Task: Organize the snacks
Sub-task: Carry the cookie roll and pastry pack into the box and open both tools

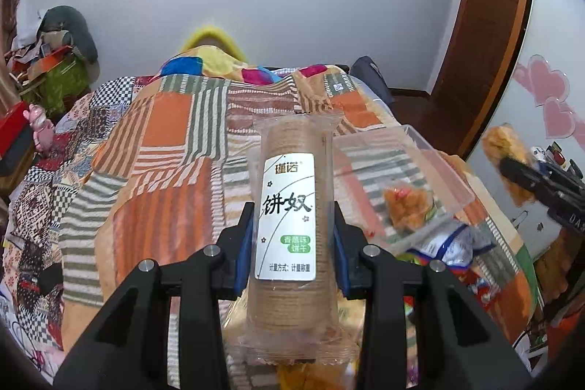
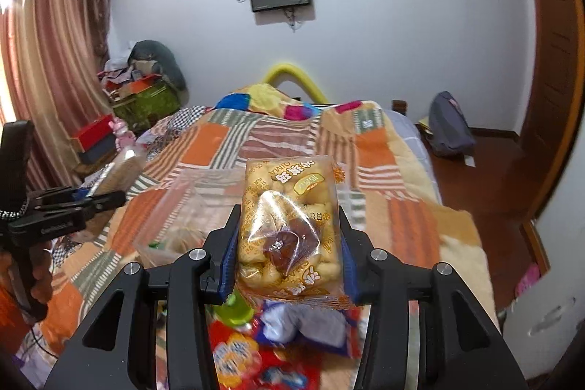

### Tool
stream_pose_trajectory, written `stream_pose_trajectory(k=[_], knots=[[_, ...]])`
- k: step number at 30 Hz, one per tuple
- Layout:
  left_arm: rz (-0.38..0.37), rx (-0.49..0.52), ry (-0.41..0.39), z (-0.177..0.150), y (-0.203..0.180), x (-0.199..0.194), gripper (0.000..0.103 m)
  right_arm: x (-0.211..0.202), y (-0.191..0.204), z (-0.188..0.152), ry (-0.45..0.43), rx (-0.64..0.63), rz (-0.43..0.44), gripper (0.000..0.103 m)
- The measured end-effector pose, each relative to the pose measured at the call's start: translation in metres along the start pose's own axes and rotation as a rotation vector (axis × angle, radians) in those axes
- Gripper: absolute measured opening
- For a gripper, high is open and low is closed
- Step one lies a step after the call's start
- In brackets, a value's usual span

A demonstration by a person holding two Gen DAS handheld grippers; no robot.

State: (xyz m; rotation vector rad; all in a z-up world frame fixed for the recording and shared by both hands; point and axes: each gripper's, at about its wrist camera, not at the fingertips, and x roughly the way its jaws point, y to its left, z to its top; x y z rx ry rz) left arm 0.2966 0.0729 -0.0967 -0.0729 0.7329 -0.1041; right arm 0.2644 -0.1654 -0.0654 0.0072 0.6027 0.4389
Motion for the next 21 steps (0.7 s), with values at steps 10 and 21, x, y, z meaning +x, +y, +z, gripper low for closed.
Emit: stream_pose_trajectory(k=[10,21], knots=[[-0.032,-0.039,0.07,0.022,-0.003,0.061,0.037,0.068,0.025,0.008,0.111,-0.037,0.057,0.042],[-0.024,-0.027,0.119,0.014,-0.012,0.092,0.037,0.107,0.035,-0.006,0.245,-0.056,0.072,0.042]])
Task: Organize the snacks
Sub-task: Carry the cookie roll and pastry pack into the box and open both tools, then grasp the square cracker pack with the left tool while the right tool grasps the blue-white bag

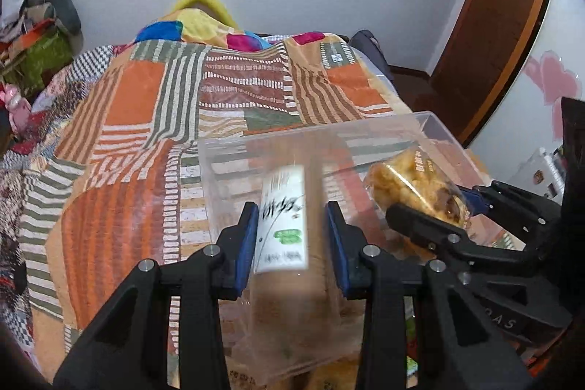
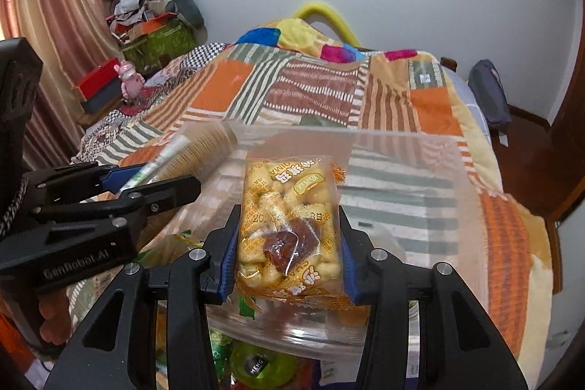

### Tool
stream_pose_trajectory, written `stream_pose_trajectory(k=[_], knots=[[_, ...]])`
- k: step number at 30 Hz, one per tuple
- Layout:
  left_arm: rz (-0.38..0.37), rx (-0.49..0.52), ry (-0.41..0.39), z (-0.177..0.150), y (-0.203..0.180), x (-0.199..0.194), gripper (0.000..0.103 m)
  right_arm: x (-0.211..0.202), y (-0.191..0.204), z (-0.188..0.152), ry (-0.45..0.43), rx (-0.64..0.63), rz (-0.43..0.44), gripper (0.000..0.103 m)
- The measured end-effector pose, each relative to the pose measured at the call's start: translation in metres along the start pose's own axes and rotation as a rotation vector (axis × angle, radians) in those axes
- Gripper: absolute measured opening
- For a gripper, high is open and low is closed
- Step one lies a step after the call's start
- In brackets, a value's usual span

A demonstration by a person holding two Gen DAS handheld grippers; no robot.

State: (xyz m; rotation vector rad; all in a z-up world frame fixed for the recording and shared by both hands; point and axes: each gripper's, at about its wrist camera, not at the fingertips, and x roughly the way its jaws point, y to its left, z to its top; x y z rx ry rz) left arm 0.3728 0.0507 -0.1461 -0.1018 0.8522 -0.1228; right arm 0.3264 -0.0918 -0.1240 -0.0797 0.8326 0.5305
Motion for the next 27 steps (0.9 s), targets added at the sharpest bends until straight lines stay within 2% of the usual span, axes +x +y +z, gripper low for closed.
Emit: stream_pose_trajectory(k=[5,10,11,13,17,19,27], knots=[[-0.012,0.003,-0.014,-0.001,0.001,-0.009,0.037,-0.004,-0.002,-0.001,0.001,0.014,-0.008,0.043],[-0.013,0.024,-0.038,-0.005,0.007,-0.034,0.038,-0.025,-0.001,0.0,-0.042,-0.019,-0.031,0.044],[-0.009,0.029,-0.044,-0.007,0.009,-0.04,0.04,-0.032,-0.001,-0.001,-0.054,-0.028,-0.037,0.044],[-0.002,0.033,-0.054,-0.011,0.013,-0.05,0.053,-0.04,-0.003,-0.001,-0.066,-0.03,-0.033,0.046],[0.023,0.049,-0.047,-0.025,0.024,-0.067,0.058,-0.057,-0.009,-0.01,-0.08,-0.036,-0.029,0.049],[0.034,0.049,-0.027,-0.034,0.031,-0.071,0.064,-0.063,-0.012,-0.015,-0.083,-0.044,-0.041,0.056],[0.074,0.036,0.053,-0.071,0.053,-0.064,0.074,-0.079,-0.03,-0.045,-0.073,-0.008,-0.081,0.073]])
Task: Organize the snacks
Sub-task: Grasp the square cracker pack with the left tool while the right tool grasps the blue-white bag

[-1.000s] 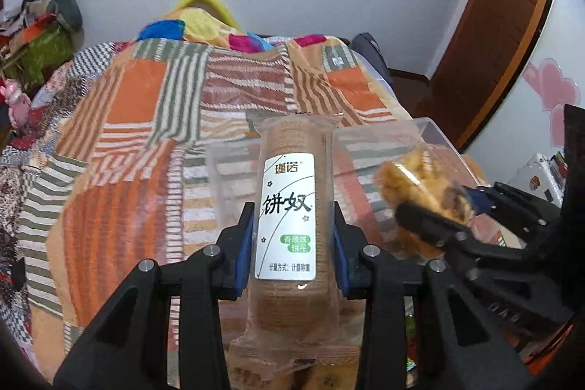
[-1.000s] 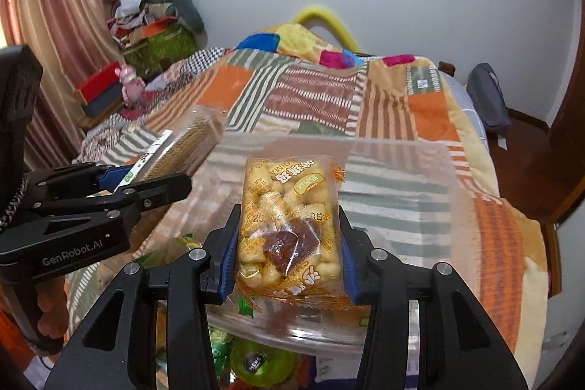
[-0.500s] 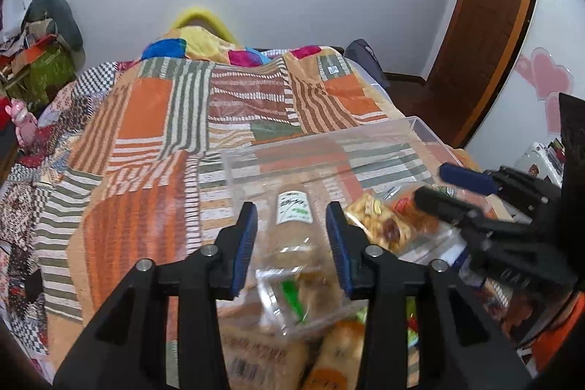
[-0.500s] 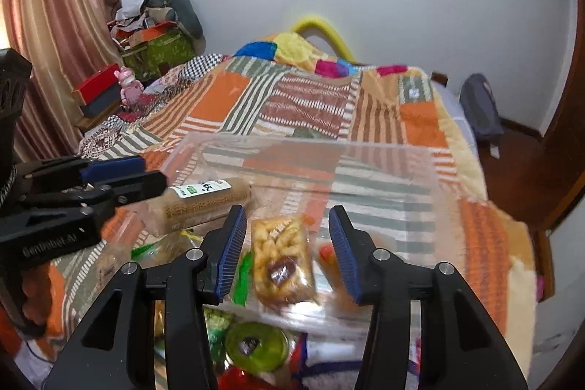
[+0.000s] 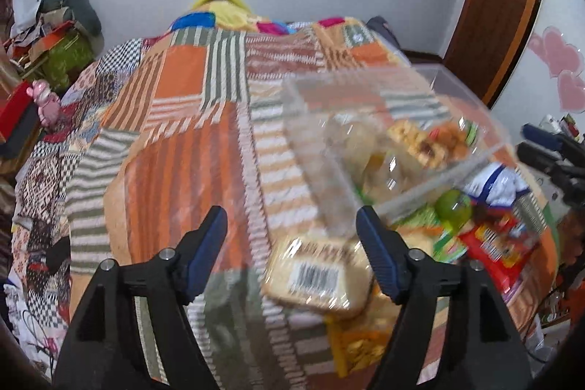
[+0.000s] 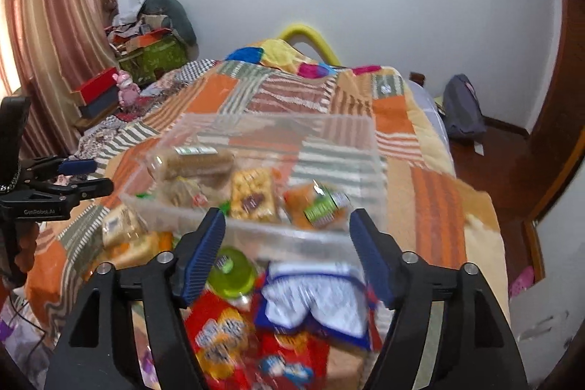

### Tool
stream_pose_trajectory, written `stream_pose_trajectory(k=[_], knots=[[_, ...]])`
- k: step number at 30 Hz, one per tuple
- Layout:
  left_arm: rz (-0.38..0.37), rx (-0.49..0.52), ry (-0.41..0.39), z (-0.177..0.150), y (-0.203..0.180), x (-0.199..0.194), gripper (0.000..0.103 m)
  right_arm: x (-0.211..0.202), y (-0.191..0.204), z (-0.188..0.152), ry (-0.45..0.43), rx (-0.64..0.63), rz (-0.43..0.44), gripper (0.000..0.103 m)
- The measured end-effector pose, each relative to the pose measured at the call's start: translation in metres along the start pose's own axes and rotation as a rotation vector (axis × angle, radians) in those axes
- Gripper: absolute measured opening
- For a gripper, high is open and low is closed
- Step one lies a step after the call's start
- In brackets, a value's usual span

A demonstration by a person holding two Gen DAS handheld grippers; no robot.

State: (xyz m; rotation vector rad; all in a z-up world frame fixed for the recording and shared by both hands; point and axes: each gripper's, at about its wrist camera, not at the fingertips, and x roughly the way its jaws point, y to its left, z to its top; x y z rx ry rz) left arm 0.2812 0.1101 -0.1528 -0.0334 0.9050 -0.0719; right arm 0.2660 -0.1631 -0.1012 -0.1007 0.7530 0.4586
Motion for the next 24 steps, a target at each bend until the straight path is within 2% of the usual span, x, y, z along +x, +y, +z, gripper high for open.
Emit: stream_pose_trajectory(k=[3,5,7,10,17,20,24], knots=[[-0.026,-0.004,0.067,-0.016,0.006,0.014,0.077,0.0,-0.006,-0.012,0.02,0.018,-0.014,0.085],[-0.044,-0.011,0.095,-0.024,0.008,0.021,0.077,0.001,-0.01,-0.02,0.032,0.022,-0.032,0.088],[-0.05,-0.017,0.09,-0.03,0.007,0.024,0.079,0.005,-0.013,-0.025,0.051,0.029,-0.046,0.09],[-0.048,-0.026,0.078,-0.032,0.007,0.025,0.086,0.012,-0.016,-0.031,0.083,0.035,-0.044,0.09],[-0.076,-0.03,0.076,-0.032,-0.001,0.028,0.089,0.033,-0.024,-0.037,0.134,0.076,-0.044,0.09],[-0.078,-0.021,0.088,-0.034,-0.005,0.033,0.091,0.039,-0.03,-0.04,0.157,0.122,0.007,0.09],[-0.069,-0.011,0.097,-0.036,-0.01,0.042,0.092,0.04,-0.031,-0.043,0.168,0.135,0.021,0.092]])
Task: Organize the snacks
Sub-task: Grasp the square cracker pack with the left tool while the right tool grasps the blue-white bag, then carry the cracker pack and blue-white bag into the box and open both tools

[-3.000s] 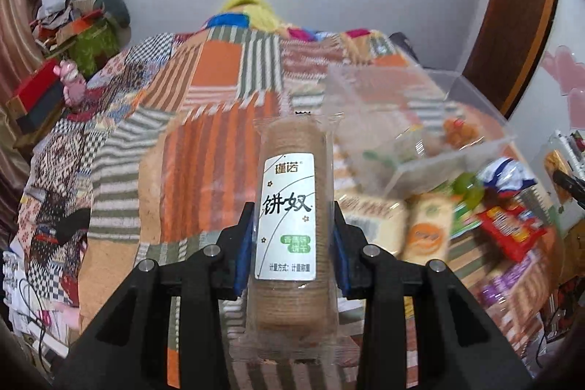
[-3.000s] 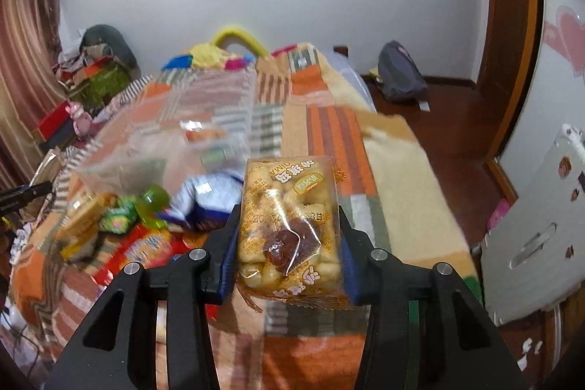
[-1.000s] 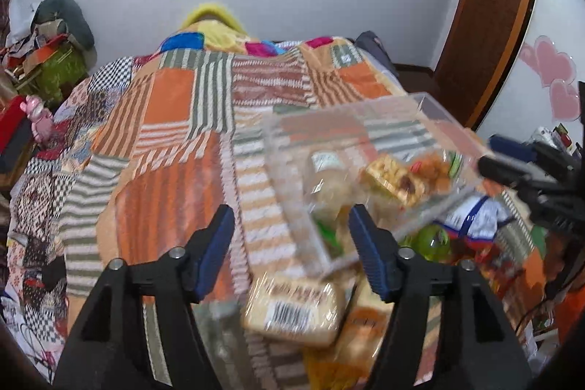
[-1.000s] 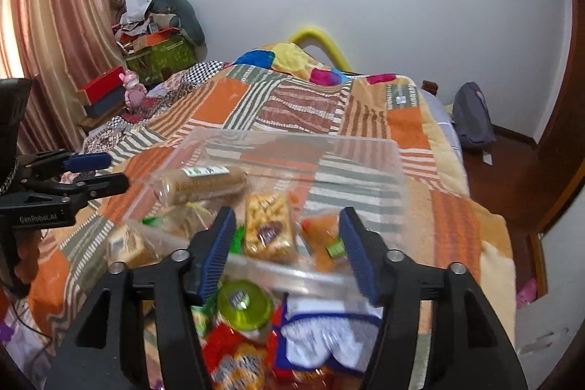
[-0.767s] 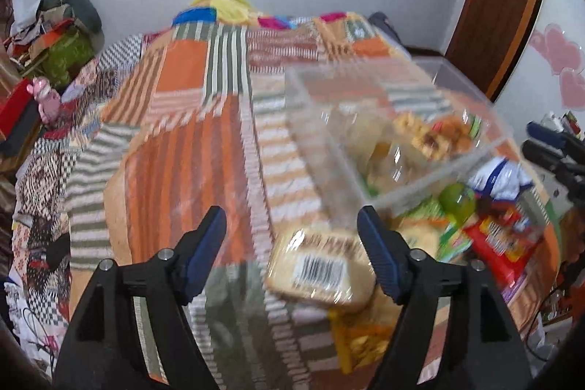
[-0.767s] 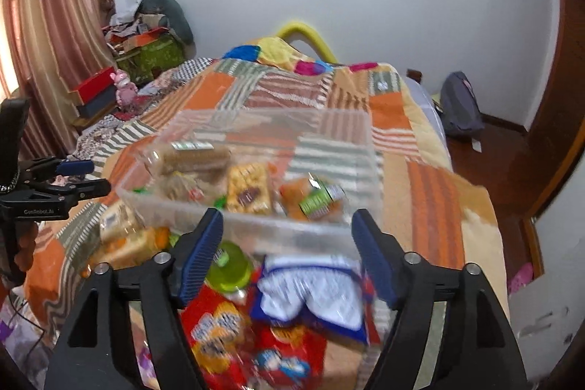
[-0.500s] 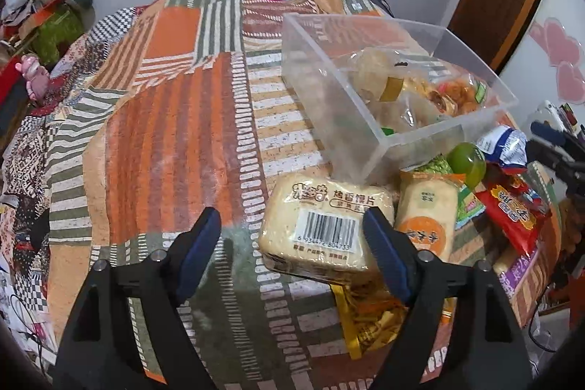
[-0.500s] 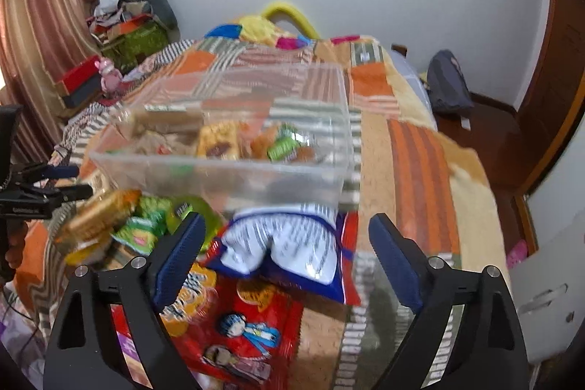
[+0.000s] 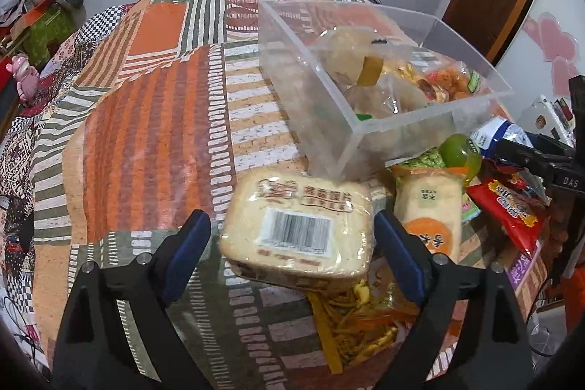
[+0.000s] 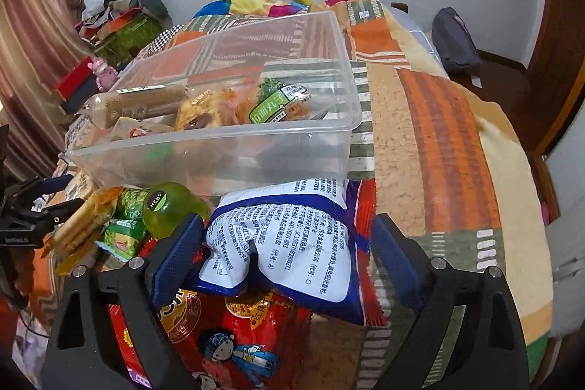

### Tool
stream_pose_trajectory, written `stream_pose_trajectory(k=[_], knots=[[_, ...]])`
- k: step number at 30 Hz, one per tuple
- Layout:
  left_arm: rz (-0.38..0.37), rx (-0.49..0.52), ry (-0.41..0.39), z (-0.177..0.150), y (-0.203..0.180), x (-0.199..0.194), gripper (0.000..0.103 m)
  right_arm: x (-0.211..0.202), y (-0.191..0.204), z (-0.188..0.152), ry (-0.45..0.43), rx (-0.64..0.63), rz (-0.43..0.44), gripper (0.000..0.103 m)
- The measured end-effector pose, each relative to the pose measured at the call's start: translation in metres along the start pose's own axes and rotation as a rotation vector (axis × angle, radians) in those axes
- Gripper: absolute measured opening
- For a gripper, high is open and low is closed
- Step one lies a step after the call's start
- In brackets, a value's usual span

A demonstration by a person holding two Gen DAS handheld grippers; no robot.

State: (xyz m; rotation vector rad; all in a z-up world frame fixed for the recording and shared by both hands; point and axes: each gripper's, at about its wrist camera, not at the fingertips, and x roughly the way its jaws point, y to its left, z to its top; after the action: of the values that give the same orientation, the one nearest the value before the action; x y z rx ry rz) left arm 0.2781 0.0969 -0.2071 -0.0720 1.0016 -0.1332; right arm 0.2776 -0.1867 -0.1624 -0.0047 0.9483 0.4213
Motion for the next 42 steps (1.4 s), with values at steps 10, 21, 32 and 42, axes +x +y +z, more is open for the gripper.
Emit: stream_pose_trajectory(k=[10,21,32,42], knots=[[-0.049,-0.084,0.03,0.0,0.013,0.017,0.084,0.011,0.0,-0.005,0.044,0.007,0.049,0.08],[0.031,-0.059,-0.045,-0.01,0.009,-0.018,0.078,-0.016,0.01,-0.015,-0.038,-0.037,0.058,0.067],[0.021,-0.069,-0.179,0.012,-0.005,-0.075,0.078,-0.052,0.027,0.0,-0.156,-0.084,0.067,0.067],[-0.015,-0.026,-0.268,0.055,-0.039,-0.091,0.078,-0.06,0.037,0.034,-0.249,-0.102,0.063,0.067]])
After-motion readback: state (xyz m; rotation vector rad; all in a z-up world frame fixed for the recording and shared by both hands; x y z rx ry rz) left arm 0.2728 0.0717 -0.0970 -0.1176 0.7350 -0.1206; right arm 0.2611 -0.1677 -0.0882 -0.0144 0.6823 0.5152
